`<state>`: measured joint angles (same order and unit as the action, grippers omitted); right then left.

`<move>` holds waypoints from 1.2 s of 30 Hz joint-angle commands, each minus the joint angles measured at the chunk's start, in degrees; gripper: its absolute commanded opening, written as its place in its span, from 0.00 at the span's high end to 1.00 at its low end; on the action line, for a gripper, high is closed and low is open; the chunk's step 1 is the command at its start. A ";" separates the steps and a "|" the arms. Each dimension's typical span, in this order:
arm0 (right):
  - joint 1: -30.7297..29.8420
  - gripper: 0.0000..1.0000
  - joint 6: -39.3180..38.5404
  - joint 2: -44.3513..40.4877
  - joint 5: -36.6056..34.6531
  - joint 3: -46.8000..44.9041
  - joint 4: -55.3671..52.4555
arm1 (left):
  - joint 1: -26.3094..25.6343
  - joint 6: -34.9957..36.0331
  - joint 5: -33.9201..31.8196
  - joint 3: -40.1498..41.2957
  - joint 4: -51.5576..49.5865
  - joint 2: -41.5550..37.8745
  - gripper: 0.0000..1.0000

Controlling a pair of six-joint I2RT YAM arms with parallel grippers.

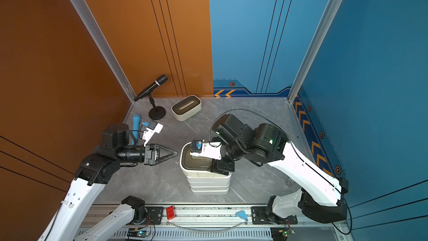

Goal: Stack the tissue boxes
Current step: Place the tissue box at the tissue box, then pick up the tissue box from the center of the board.

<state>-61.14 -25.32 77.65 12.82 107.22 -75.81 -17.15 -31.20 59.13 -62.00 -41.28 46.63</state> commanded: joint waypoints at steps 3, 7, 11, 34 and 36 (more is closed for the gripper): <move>-0.20 0.17 7.71 -5.24 -9.41 -3.38 12.95 | 1.43 8.04 -0.07 -5.16 -7.20 0.60 0.02; 1.90 0.05 16.68 -8.03 -20.27 -8.16 22.27 | 3.28 15.07 -4.25 -10.74 -14.85 2.77 0.02; 10.79 0.01 27.16 -9.39 -13.05 -10.24 25.27 | 4.20 19.12 -13.17 -16.19 -18.01 3.98 0.02; 45.24 0.00 51.47 -5.50 -2.15 -36.79 53.37 | 7.91 40.83 -33.11 -23.59 15.58 40.88 0.12; 45.05 0.00 53.97 -4.26 -3.07 -40.29 57.56 | 8.09 43.23 -32.02 -26.79 17.61 47.04 0.18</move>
<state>-16.10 24.84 72.29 11.64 69.82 -26.15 -9.41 6.13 24.69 -85.19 -32.10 88.97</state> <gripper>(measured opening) 0.995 0.843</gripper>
